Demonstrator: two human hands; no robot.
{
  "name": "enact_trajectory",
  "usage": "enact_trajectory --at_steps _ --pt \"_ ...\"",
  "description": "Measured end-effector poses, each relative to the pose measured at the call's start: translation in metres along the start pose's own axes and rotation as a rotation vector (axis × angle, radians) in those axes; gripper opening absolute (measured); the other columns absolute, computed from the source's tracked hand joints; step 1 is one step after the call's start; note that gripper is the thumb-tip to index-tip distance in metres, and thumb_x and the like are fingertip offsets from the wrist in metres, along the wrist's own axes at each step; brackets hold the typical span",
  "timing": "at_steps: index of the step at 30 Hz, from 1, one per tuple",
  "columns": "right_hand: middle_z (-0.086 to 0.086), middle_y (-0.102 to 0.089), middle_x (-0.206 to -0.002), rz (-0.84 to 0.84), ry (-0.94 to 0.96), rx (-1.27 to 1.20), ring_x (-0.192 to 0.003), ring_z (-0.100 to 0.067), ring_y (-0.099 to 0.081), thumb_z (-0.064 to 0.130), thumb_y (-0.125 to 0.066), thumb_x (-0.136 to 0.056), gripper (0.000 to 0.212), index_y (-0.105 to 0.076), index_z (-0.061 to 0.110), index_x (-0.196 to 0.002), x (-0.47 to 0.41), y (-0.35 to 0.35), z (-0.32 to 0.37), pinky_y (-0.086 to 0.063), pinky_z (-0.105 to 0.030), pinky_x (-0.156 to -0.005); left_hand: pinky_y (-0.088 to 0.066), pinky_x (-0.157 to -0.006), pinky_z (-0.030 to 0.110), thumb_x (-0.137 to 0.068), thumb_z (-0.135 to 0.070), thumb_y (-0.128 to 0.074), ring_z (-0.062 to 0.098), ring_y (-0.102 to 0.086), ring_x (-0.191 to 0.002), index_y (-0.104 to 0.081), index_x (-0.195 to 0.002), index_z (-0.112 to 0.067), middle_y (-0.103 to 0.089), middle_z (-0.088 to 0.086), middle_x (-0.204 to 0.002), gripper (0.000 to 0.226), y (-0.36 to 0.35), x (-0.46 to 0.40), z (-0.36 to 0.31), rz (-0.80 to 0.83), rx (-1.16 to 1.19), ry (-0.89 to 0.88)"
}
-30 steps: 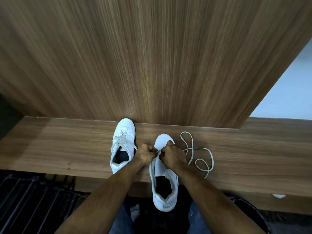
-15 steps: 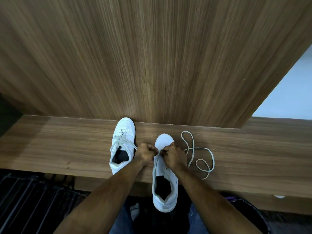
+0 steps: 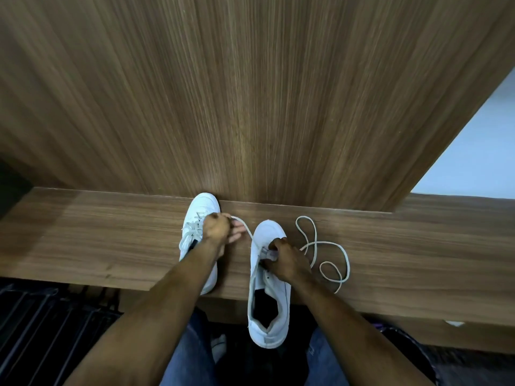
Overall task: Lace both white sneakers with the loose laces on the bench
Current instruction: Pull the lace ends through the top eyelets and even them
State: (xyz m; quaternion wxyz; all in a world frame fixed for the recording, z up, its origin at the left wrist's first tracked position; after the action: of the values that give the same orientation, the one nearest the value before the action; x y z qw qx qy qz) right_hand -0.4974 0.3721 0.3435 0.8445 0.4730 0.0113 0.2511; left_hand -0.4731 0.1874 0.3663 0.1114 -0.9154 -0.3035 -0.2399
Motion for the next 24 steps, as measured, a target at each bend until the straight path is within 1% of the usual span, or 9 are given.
enact_trajectory --at_steps 5,8,10,12,14,16,18,20,24 --pt "-0.003 -0.058 -0.119 0.014 -0.015 -0.072 -0.108 -0.023 -0.06 0.036 -0.075 -0.076 0.045 -0.061 0.017 -0.115 -0.003 0.001 -0.003 -0.05 -0.036 -0.085 -0.057 -0.048 0.027 -0.099 -0.004 -0.02 0.016 -0.069 -0.053 -0.045 -0.085 -0.012 -0.067 0.007 -0.06 0.029 0.034 -0.015 -0.066 -0.09 0.51 -0.011" --pt "-0.003 -0.056 -0.122 0.021 -0.009 -0.095 -0.112 -0.022 -0.058 0.035 -0.075 -0.077 0.048 -0.06 0.016 -0.119 -0.002 -0.002 -0.006 -0.049 -0.037 -0.089 -0.058 -0.054 0.027 -0.098 -0.007 -0.027 0.017 -0.068 -0.06 -0.048 -0.094 -0.012 -0.062 0.007 -0.074 0.022 0.046 -0.02 -0.074 -0.166 0.51 -0.034" --pt "-0.003 -0.055 -0.124 0.02 0.004 -0.09 -0.113 -0.023 -0.057 0.034 -0.075 -0.077 0.05 -0.059 0.016 -0.121 -0.002 -0.003 -0.006 -0.049 -0.037 -0.09 -0.053 -0.046 0.023 -0.094 -0.007 -0.042 0.016 -0.063 -0.056 -0.054 -0.103 -0.01 -0.06 0.007 -0.078 0.015 0.046 -0.021 -0.061 -0.2 0.283 -0.1" --pt "-0.004 -0.054 -0.125 0.016 0.017 -0.095 -0.114 -0.024 -0.058 0.034 -0.076 -0.077 0.052 -0.059 0.016 -0.123 -0.002 -0.004 -0.007 -0.049 -0.037 -0.09 -0.052 -0.054 0.028 -0.087 -0.01 -0.052 0.013 -0.057 -0.06 -0.057 -0.107 -0.021 -0.058 -0.001 -0.079 0.023 0.04 -0.017 -0.044 -0.236 -0.139 -0.27" --pt "-0.005 -0.055 -0.124 0.018 0.034 -0.101 -0.113 -0.024 -0.058 0.034 -0.076 -0.076 0.053 -0.059 0.015 -0.123 -0.003 -0.005 -0.007 -0.049 -0.037 -0.091 -0.053 -0.083 0.036 -0.076 -0.025 -0.057 0.016 -0.062 -0.084 -0.062 -0.104 -0.025 -0.064 -0.005 -0.095 0.028 0.016 -0.006 -0.02 -0.082 -0.6 -0.409" --pt "-0.005 -0.056 -0.122 0.024 0.042 -0.098 -0.112 -0.023 -0.059 0.033 -0.077 -0.075 0.054 -0.059 0.015 -0.122 -0.004 -0.006 -0.009 -0.048 -0.036 -0.091 -0.05 -0.094 0.04 -0.069 -0.04 -0.049 0.026 -0.064 -0.105 -0.066 -0.113 -0.019 -0.068 0.005 -0.112 0.051 -0.01 -0.002 0.017 0.165 -0.933 -0.395" --pt "-0.005 -0.056 -0.122 0.041 0.043 -0.092 -0.113 -0.022 -0.058 0.034 -0.079 -0.074 0.056 -0.059 0.014 -0.123 -0.006 -0.008 -0.01 -0.047 -0.033 -0.092 -0.049 -0.096 0.039 -0.079 -0.034 -0.051 0.028 -0.061 -0.113 -0.06 -0.127 -0.031 -0.062 0.005 -0.126 0.049 -0.024 0.007 0.043 0.283 -1.15 -0.337" --pt "-0.005 -0.056 -0.124 0.055 0.051 -0.076 -0.114 -0.021 -0.058 0.035 -0.079 -0.074 0.059 -0.058 0.014 -0.125 -0.008 -0.008 -0.011 -0.046 -0.032 -0.095 -0.046 -0.1 0.036 -0.088 -0.029 -0.052 0.027 -0.057 -0.119 -0.054 -0.133 -0.036 -0.057 0.003 -0.134 0.045 -0.03 0.014 0.046 0.259 -1.287 -0.383" --pt "-0.003 -0.055 -0.126 0.073 0.04 -0.088 -0.116 -0.019 -0.057 0.038 -0.08 -0.072 0.064 -0.057 0.016 -0.127 -0.01 -0.01 -0.016 -0.045 -0.033 -0.097 -0.042 -0.097 0.039 -0.096 -0.034 -0.049 0.033 -0.053 -0.119 -0.051 -0.13 -0.019 -0.054 0.013 -0.13 0.037 -0.036 0.02 0.04 0.145 -1.592 -0.429"
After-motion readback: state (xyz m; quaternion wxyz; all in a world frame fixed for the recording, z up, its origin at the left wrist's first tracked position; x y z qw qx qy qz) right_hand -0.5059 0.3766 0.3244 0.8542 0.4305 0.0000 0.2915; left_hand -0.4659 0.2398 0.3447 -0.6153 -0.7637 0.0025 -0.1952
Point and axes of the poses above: each hand's wrist, its own x-axis away from the middle knuckle, its own y-axis out of the back of the hand, z = x × y, the point moved 7 cm from there along -x, towards the middle knuckle
